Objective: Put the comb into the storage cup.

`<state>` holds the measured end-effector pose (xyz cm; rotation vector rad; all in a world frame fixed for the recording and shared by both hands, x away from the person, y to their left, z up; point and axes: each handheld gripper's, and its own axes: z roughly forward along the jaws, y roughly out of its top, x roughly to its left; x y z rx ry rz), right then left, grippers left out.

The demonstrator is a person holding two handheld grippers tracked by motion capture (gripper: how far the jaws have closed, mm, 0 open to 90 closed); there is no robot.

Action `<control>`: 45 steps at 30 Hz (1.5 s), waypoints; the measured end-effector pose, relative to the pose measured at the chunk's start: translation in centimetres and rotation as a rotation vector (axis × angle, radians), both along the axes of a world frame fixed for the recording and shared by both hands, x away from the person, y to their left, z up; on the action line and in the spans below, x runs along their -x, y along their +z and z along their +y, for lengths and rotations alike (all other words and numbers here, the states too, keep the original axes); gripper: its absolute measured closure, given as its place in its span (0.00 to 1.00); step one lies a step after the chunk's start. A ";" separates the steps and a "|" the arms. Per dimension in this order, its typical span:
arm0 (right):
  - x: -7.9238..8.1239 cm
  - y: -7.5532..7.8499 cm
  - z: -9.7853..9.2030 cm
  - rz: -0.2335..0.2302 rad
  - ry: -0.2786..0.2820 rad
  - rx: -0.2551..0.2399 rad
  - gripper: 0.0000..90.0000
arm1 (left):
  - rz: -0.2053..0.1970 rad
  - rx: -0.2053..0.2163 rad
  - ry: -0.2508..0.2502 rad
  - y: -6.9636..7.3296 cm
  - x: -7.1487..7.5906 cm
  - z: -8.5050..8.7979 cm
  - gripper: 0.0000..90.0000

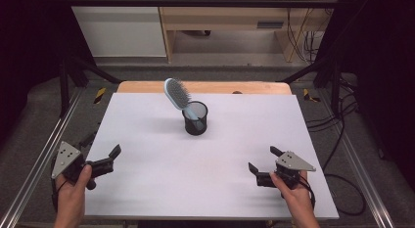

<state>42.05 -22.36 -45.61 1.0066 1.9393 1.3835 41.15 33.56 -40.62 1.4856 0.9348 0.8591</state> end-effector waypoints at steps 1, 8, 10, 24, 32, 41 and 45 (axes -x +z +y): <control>0.1 0.1 -0.1 -0.005 0.001 0.002 0.03 | 0.003 0.000 0.001 -0.2 0.0 0.1 0.02; 0.5 0.2 -1.4 -0.038 -0.021 -0.019 0.03 | 0.014 0.020 -0.001 -1.2 0.4 0.2 0.02; 0.6 0.1 -1.6 -0.044 -0.024 -0.024 0.04 | 0.012 0.023 0.000 -1.3 0.5 0.2 0.02; 1.0 -0.5 -3.0 -0.087 -0.038 -0.041 0.03 | 0.006 0.046 -0.013 -2.4 0.4 -0.9 0.02; 1.1 -0.7 -3.2 -0.092 -0.027 -0.033 0.03 | 0.013 0.050 -0.049 -3.4 0.4 -1.8 0.02; 1.1 -1.0 -2.8 -0.108 0.015 -0.021 0.03 | 0.001 0.070 -0.097 -4.2 1.0 -2.2 0.03; 1.2 -0.9 -2.4 -0.120 0.033 -0.030 0.03 | -0.025 0.062 -0.088 -3.7 1.4 -2.3 0.03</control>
